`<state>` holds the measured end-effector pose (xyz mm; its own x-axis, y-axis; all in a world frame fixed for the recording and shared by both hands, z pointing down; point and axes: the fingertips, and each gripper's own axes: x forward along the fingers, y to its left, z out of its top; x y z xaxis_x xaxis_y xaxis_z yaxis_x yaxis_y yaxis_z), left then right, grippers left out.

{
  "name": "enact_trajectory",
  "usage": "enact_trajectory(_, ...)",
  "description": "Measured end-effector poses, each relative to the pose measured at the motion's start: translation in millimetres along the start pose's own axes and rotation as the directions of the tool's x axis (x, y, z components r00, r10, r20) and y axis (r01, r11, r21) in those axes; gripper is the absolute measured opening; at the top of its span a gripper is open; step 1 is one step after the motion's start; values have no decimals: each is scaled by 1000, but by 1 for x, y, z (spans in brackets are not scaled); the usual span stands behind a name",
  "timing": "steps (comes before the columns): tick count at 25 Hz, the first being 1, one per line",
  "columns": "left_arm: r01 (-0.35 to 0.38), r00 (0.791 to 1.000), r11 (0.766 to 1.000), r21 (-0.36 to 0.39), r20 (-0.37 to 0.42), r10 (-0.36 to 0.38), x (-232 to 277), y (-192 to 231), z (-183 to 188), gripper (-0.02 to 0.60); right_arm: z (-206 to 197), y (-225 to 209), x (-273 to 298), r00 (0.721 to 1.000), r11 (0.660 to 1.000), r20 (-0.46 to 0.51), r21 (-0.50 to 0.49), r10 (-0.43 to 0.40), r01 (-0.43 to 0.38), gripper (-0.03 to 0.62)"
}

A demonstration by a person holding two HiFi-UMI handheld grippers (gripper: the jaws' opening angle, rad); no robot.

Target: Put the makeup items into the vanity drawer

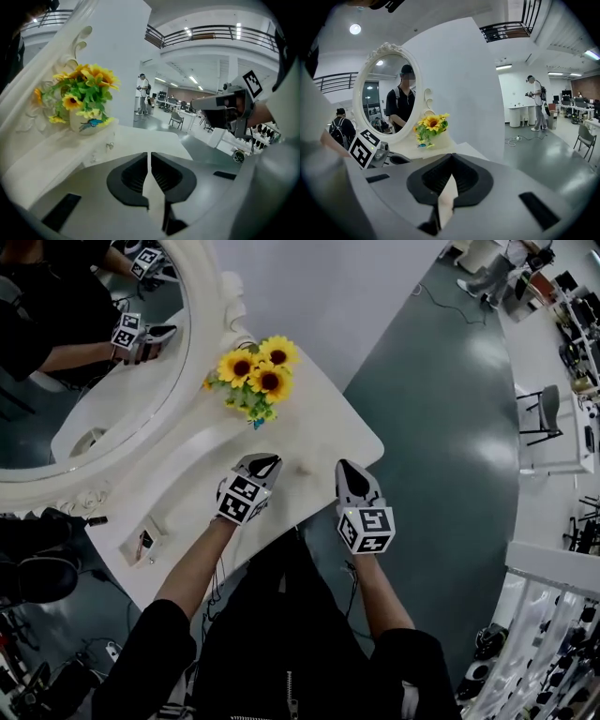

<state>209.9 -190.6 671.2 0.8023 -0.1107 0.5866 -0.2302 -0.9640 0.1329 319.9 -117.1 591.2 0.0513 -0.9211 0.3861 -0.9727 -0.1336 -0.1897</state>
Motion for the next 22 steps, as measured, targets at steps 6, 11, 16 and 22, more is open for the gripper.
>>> enact_trajectory(6,40,999,997,-63,-29,-42,38,-11,-12,145,-28,-17,2,999,998,-27,64,-28,30,5)
enact_trajectory(11,71,994,994,-80,-78,-77,63,-27,-21,175,-41,-26,-2,998,995,-49,89,-36,41,5)
enact_trajectory(16,62,987,990,-123,-141,-79,77,-31,-40,97,-43,-30,-7,998,995,-55,90,-39,44,5)
enact_trajectory(22,49,985,987,-152,-155,-73,79,-32,-45,57,-49,-31,-13,997,995,-70,85,-39,45,5)
